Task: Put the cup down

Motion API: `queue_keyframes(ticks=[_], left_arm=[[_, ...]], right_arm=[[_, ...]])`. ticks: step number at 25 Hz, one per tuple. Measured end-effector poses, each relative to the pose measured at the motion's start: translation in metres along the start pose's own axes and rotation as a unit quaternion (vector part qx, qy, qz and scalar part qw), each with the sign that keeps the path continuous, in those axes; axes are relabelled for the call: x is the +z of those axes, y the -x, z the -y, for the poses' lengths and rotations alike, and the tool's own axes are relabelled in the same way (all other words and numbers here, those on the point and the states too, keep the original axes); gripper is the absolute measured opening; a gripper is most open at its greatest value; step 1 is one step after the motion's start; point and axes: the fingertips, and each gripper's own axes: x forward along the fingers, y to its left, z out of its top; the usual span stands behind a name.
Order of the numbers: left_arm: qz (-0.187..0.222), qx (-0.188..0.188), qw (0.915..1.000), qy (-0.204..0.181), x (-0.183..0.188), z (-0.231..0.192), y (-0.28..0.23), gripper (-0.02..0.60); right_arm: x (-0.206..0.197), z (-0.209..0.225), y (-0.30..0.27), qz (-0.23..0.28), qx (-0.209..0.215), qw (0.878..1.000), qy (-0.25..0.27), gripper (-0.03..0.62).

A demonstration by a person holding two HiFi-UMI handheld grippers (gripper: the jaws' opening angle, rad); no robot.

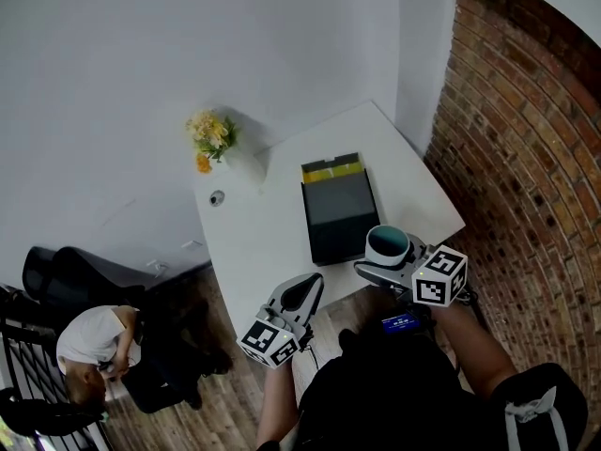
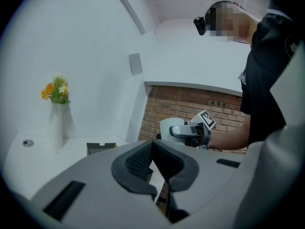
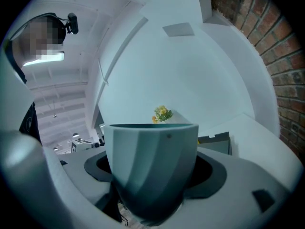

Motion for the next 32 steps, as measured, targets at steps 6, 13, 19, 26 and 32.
queue_keyframes(ticks=[6, 13, 19, 26, 32], left_arm=[[-0.022, 0.002, 0.9997, 0.005, -0.009, 0.000, 0.001, 0.008], [-0.045, 0.012, 0.9988, 0.010, -0.014, -0.004, 0.007, 0.008], [-0.056, 0.031, 0.9977, 0.021, -0.019, -0.010, 0.014, 0.008], [-0.056, 0.044, 0.9970, 0.030, -0.022, -0.017, 0.020, 0.008], [-0.056, 0.035, 0.9973, 0.031, -0.022, -0.017, 0.014, 0.008]], right_arm=[[-0.004, 0.036, -0.017, -0.014, -0.022, 1.000, 0.004, 0.399], [-0.022, 0.092, -0.059, -0.054, -0.065, 0.996, 0.036, 0.399], [-0.046, 0.124, -0.093, -0.092, -0.085, 0.990, 0.070, 0.399], [-0.043, 0.121, -0.109, -0.080, -0.072, 0.987, 0.122, 0.399], [-0.041, 0.118, -0.107, -0.051, -0.064, 0.989, 0.122, 0.399]])
